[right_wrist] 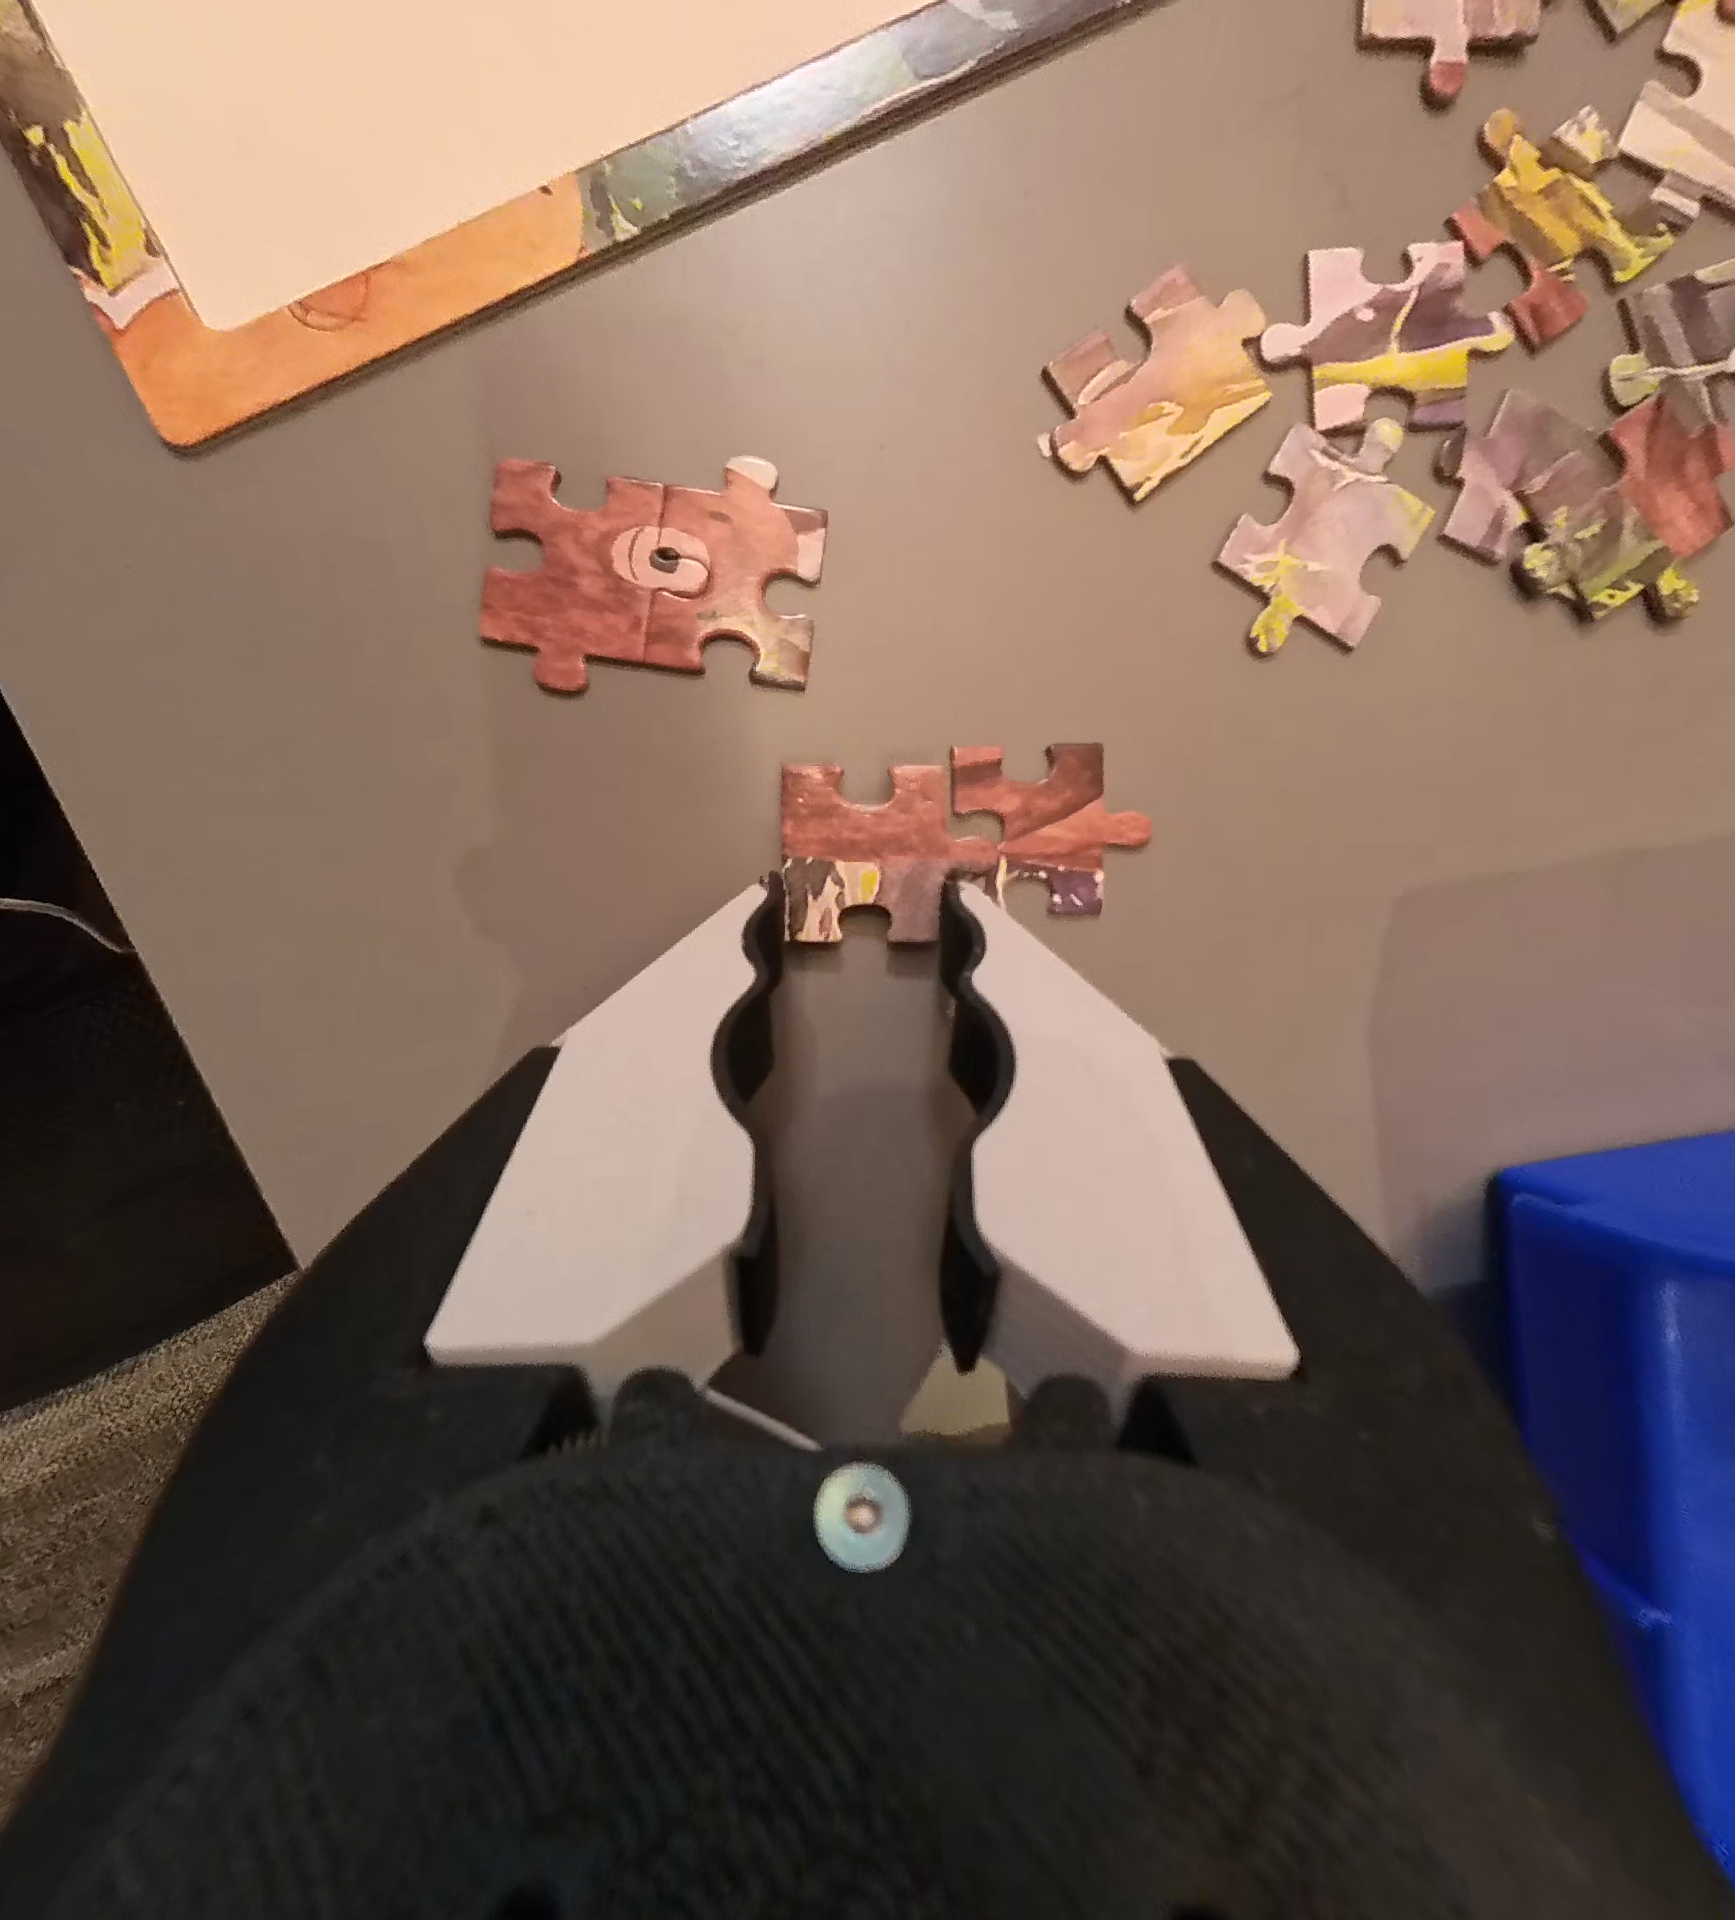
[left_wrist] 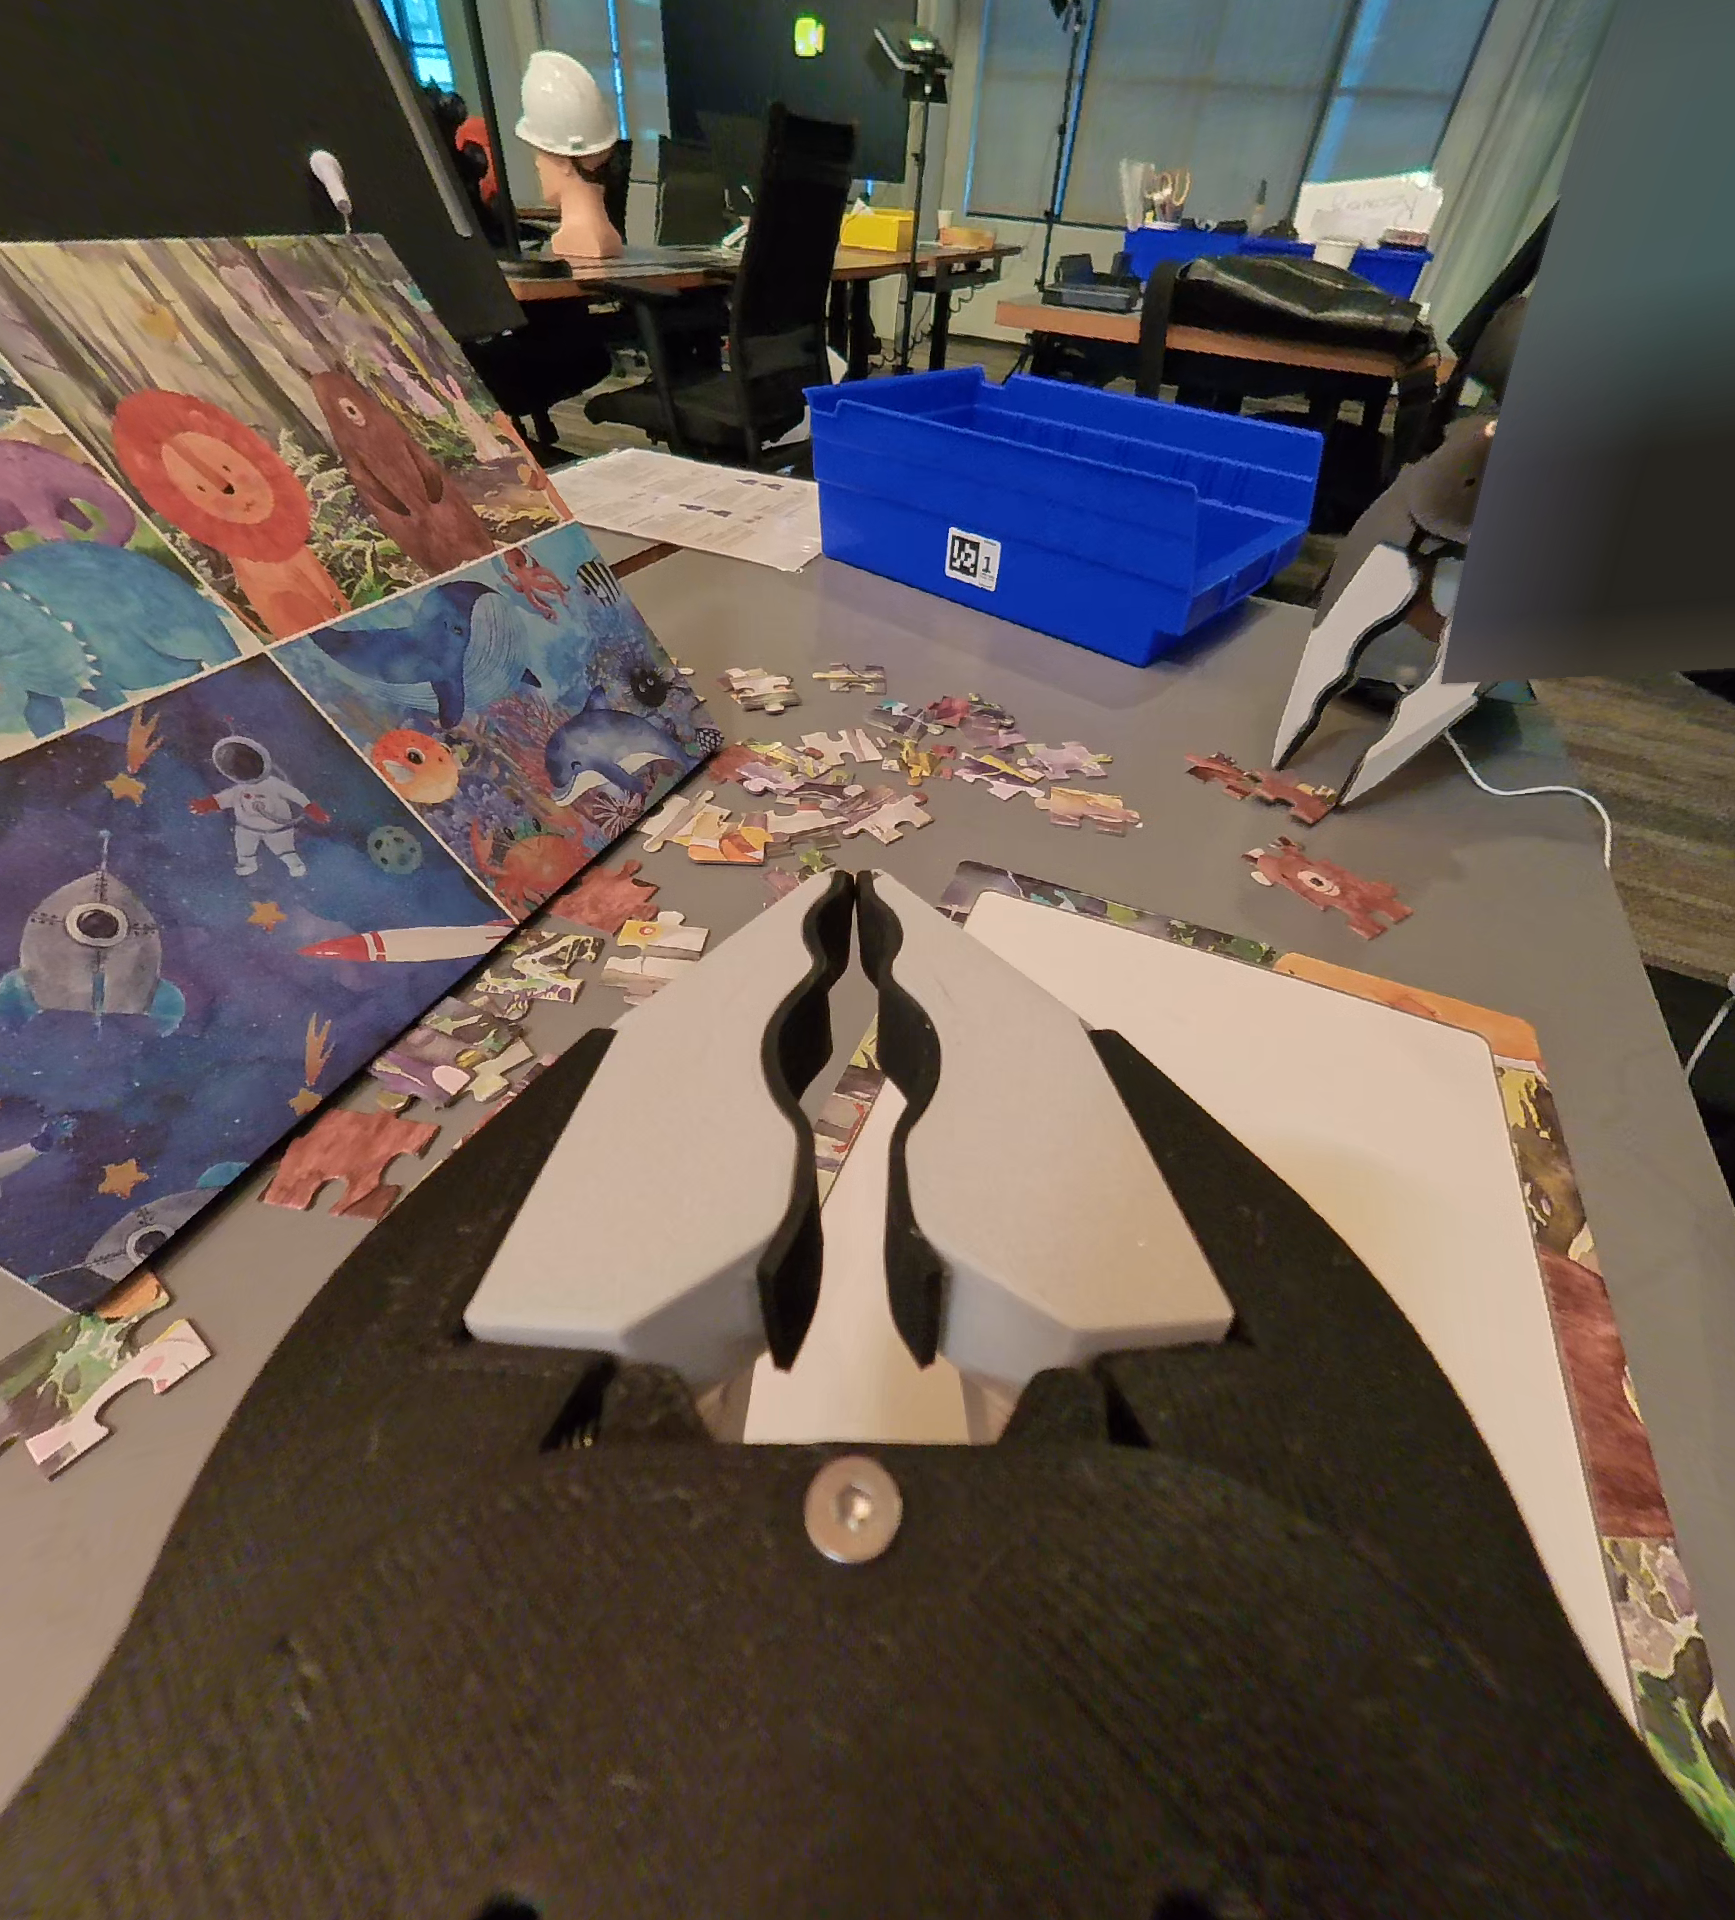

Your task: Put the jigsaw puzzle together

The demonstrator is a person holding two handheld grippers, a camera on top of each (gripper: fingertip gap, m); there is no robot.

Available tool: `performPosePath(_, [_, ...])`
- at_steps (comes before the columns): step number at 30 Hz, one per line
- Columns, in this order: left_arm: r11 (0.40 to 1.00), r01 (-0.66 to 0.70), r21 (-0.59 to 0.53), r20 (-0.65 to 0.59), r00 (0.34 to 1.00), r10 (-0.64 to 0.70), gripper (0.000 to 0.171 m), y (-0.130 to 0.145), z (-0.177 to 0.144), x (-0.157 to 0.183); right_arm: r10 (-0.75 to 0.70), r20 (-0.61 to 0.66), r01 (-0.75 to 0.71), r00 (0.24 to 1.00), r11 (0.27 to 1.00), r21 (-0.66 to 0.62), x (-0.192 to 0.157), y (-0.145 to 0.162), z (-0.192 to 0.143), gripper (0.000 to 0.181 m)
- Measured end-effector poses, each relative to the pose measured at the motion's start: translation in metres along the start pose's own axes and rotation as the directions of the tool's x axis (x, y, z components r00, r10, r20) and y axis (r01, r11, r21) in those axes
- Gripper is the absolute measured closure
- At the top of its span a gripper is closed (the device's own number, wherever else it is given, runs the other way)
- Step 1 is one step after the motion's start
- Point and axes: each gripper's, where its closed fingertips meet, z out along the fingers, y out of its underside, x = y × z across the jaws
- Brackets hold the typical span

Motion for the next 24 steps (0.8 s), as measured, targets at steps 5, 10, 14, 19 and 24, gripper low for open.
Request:
performPosePath(5, [1.0,-0.002,0.002,0.0,1.0,0.002,0.171,-0.001,0.0,0.0,0.057,-0.037,-0.057,0.998,0.998,0.001,0.0,0.008,-0.006,0.153])
performPosePath(10, [1.0,-0.002,0.001,-0.004,1.0,0.002,0.171,0.0,0.0,0.001,0.118,-0.072,-0.117,0.99,0.993,0.022,0.003,0.017,-0.015,0.153])
performPosePath(14, [1.0,-0.004,0.0,-0.004,1.0,0.004,0.171,-0.001,0.001,0.002,0.147,-0.077,-0.143,0.986,0.988,0.053,0.002,0.014,-0.019,0.153])
performPosePath(19, [1.0,-0.004,0.003,-0.003,1.0,0.004,0.171,-0.001,0.0,0.002,0.154,-0.066,-0.149,0.986,0.986,0.071,-0.003,0.006,-0.016,0.153])
performPosePath(24, [1.0,-0.006,0.003,-0.003,1.0,0.006,0.171,-0.001,0.0,0.002,0.147,-0.057,-0.142,0.988,0.987,0.076,-0.004,-0.001,-0.008,0.153])
